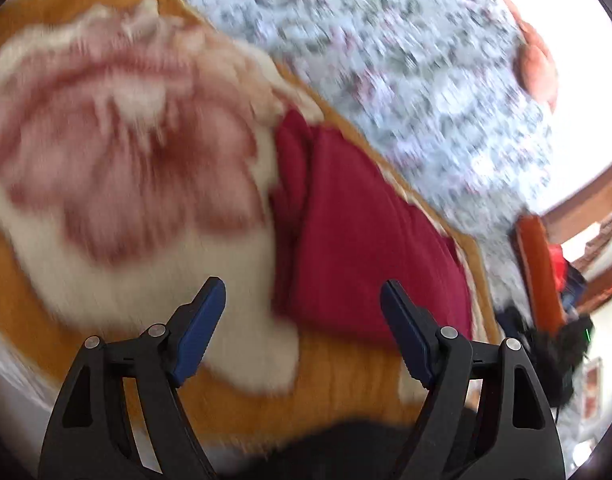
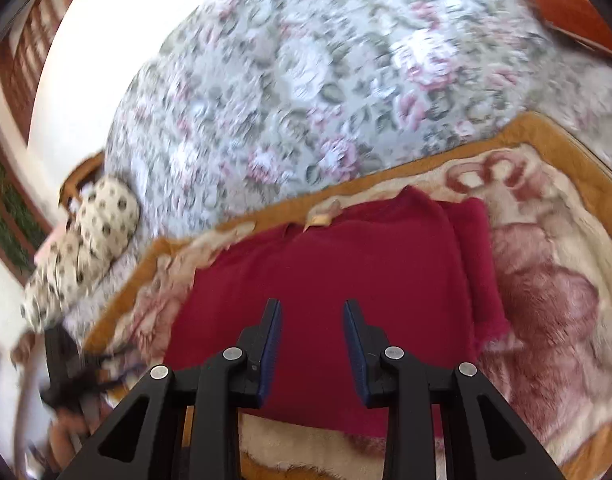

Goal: Fold small clothes

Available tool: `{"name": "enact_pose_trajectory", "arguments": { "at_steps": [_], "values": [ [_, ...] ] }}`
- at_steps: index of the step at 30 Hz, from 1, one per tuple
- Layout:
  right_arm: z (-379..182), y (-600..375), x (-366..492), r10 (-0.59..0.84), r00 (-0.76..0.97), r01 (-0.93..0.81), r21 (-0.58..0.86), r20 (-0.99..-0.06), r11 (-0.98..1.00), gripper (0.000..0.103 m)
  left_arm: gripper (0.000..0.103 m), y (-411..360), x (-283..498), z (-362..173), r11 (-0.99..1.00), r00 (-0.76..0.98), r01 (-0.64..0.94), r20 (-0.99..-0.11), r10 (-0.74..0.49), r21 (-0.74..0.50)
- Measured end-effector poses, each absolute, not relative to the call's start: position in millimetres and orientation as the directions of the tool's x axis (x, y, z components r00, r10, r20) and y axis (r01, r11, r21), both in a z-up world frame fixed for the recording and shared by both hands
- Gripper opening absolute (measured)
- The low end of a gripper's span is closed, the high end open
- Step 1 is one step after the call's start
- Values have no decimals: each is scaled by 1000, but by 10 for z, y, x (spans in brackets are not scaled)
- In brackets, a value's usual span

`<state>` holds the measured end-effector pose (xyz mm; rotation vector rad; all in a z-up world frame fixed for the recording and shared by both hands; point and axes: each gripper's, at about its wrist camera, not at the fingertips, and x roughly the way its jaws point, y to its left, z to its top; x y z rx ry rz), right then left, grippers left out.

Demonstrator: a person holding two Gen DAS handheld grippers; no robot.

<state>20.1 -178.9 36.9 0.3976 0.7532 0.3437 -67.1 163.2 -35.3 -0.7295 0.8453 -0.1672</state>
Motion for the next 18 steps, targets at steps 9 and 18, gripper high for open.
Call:
{"name": "enact_pose_trajectory", "arguments": {
  "at_steps": [9, 18],
  "values": [
    [284, -1668, 345, 435, 616, -171, 427, -657, 888, 30, 80, 1408, -601, -513, 684, 632, -12, -535, -560, -729],
    [240, -1690, 371, 433, 605, -160, 431, -668, 888, 30, 80, 1587, -289, -542, 545, 686, -99, -453, -569, -833]
  ]
}}
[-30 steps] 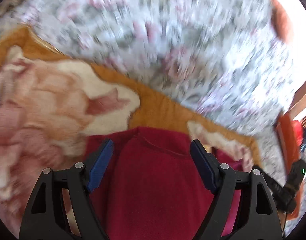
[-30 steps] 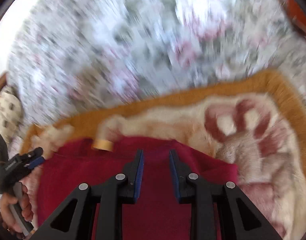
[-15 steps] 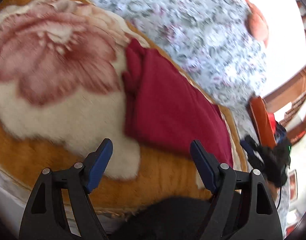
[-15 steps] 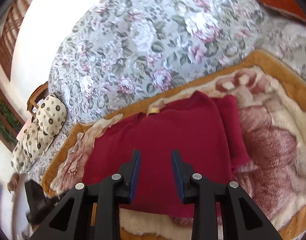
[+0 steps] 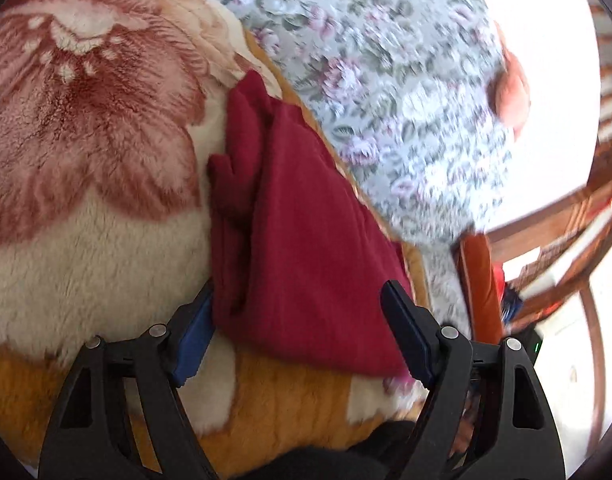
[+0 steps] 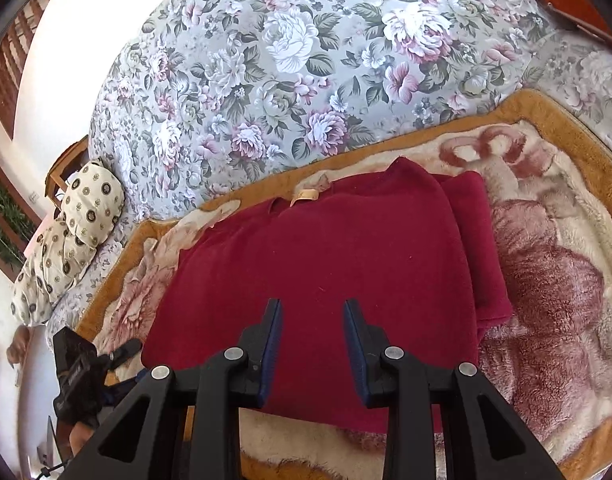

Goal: Fold small clothes

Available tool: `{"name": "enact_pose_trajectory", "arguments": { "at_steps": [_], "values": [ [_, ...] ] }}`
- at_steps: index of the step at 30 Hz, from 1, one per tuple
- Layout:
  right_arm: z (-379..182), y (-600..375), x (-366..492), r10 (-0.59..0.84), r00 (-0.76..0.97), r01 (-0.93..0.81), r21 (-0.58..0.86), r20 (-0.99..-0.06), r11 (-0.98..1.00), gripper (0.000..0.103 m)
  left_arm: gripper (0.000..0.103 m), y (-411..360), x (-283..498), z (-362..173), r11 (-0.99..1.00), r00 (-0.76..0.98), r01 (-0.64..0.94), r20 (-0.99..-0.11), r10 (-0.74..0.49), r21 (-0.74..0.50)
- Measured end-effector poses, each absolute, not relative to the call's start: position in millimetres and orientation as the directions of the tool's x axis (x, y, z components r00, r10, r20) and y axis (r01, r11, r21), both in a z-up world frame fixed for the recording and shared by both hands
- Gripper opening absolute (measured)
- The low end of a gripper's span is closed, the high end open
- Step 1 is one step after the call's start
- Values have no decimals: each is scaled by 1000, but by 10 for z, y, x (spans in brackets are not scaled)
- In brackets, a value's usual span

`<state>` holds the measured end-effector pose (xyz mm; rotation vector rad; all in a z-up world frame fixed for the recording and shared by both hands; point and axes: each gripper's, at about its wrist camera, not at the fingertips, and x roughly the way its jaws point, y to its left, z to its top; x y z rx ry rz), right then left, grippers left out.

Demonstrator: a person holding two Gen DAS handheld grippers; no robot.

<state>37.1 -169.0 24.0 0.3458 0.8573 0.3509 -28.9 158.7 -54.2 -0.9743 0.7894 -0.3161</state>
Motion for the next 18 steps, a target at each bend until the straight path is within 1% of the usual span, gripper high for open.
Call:
{"name": "enact_pose_trajectory", "arguments": {
  "at_steps": [4, 8, 10, 11, 12, 14, 15, 18],
  "values": [
    [242, -1665, 373, 430, 600, -167, 420, -675, 892, 30, 80, 1605, -151, -509, 530, 685, -137, -466, -560, -837],
    [231, -1685, 386, 434, 596, -163, 427, -676, 889, 30, 80, 1427, -146, -455, 573, 610, -64, -486, -626, -817],
    [222, -1687, 395, 438, 592, -163, 431, -677, 887, 30, 80, 1404, -176, -460, 591, 603, -52, -497, -624, -805],
    [218, -1681, 400, 439, 589, -165, 431, -679, 887, 30, 77, 1447, -171, -481, 585, 613, -60, -492, -618, -809],
    [215, -1674, 404, 440, 586, -167, 430, -681, 887, 30, 70, 1488, -168, -507, 573, 625, -76, -487, -610, -816],
    [213, -1658, 407, 441, 582, -171, 427, -684, 888, 30, 67, 1619, -141, -584, 499, 665, -136, -452, -595, -856],
    [214, -1650, 411, 439, 581, -171, 425, -685, 889, 30, 67, 1612, -137, -584, 495, 671, -143, -451, -589, -857],
    [203, -1640, 417, 438, 576, -169, 423, -691, 890, 30, 67, 1442, -98, -497, 606, 654, -130, -527, -542, -785]
  ]
}}
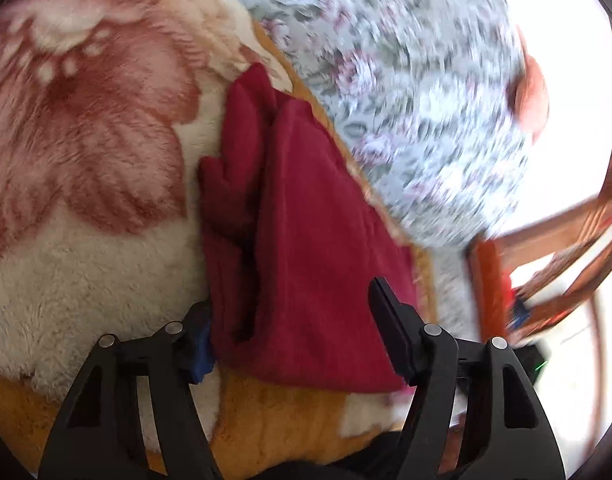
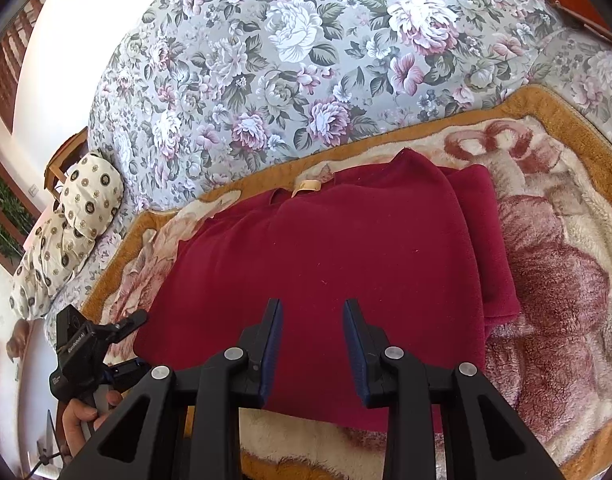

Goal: Fold small clothes

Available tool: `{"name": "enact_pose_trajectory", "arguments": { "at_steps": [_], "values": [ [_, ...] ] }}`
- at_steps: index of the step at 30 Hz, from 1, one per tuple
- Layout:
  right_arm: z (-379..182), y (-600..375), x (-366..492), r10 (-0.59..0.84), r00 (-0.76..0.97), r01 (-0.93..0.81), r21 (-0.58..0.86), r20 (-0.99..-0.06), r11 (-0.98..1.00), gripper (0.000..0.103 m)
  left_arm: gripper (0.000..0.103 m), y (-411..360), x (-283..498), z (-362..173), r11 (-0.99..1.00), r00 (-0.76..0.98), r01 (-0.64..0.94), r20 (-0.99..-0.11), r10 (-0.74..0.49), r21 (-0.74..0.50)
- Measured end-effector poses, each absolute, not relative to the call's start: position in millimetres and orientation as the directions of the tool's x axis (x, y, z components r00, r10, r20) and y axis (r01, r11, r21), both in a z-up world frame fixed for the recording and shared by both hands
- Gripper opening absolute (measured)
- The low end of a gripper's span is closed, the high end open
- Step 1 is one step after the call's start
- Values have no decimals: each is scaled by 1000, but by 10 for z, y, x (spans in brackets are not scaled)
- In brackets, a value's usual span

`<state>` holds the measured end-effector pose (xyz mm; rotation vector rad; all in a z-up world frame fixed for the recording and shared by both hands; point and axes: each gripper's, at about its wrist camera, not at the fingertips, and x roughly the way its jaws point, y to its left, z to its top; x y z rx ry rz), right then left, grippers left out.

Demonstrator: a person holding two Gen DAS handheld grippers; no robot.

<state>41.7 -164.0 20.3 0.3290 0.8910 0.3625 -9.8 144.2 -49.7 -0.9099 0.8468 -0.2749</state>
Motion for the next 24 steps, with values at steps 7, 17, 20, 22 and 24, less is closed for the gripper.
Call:
{"name": "enact_pose_trajectory", "arguments": {
  "at_steps": [7, 17, 20, 22, 24],
  "values": [
    [431, -1241, 579, 438, 555, -262, 351, -707, 899, 30, 58, 1589, -210, -579, 564, 716, -185, -503, -484, -805],
    [439, 671, 1991, 632, 136, -358, 557, -763, 749, 33, 26, 1502, -136, -661, 628, 676, -226, -584, -449, -745],
    [219, 962, 2266, 578, 67, -281, 541, -813, 793, 37, 25, 1524, -149, -701, 618, 682, -218, -572, -457, -755],
    [101, 1115, 2351, 502, 48, -285, 470, -864, 835, 46, 25, 1512, -142, -694, 630, 680, -213, -577, -453, -746],
    [21, 1224, 2413, 425, 40, -311, 393, -904, 865, 52, 25, 1515, -132, -699, 632, 678, -207, -575, -457, -747]
  ]
}}
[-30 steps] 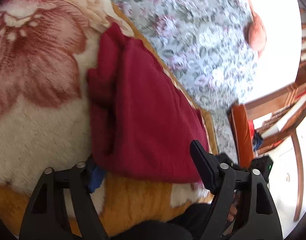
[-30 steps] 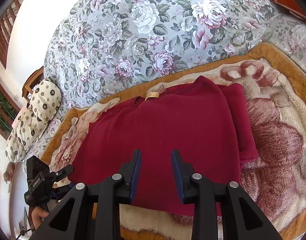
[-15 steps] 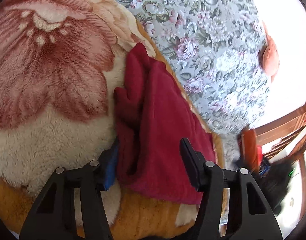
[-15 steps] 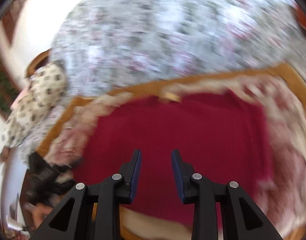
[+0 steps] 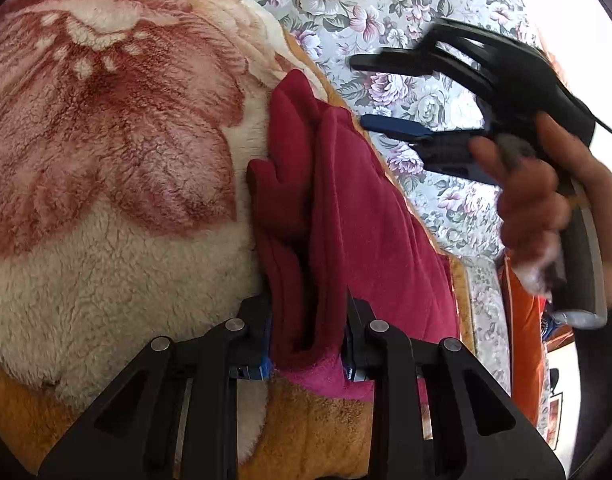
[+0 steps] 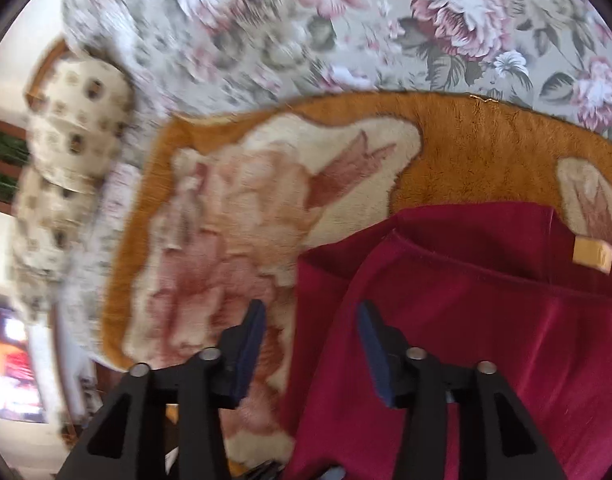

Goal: Fold small clothes

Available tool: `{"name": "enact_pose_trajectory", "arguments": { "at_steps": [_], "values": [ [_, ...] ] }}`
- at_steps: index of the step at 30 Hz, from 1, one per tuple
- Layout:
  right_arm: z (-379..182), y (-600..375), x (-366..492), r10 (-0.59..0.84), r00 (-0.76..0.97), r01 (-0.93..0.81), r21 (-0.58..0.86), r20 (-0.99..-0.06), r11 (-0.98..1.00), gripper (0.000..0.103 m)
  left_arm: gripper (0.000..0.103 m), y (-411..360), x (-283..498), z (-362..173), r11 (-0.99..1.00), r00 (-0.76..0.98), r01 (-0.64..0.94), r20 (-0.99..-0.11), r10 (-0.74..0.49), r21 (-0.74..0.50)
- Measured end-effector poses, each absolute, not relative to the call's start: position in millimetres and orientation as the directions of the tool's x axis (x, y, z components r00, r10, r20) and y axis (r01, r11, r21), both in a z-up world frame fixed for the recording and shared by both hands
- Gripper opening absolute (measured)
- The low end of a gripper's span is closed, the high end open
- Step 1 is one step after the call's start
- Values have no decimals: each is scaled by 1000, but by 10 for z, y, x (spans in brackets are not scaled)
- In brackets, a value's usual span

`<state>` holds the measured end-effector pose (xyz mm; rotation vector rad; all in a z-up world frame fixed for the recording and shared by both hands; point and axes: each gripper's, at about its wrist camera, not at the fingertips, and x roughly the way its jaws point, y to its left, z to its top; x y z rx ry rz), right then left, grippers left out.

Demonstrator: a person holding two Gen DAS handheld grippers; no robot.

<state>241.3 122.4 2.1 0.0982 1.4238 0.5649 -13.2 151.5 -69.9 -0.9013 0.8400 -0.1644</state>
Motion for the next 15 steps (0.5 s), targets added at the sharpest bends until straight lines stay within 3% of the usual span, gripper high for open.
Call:
{"name": "enact_pose_trajectory", "arguments": {
  "at_steps": [15],
  "values": [
    [-441, 1902, 2466, 32, 76, -443, -5, -997, 896, 75, 25, 1611, -155, -757, 605, 682, -191, -548, -484, -773]
  ]
}}
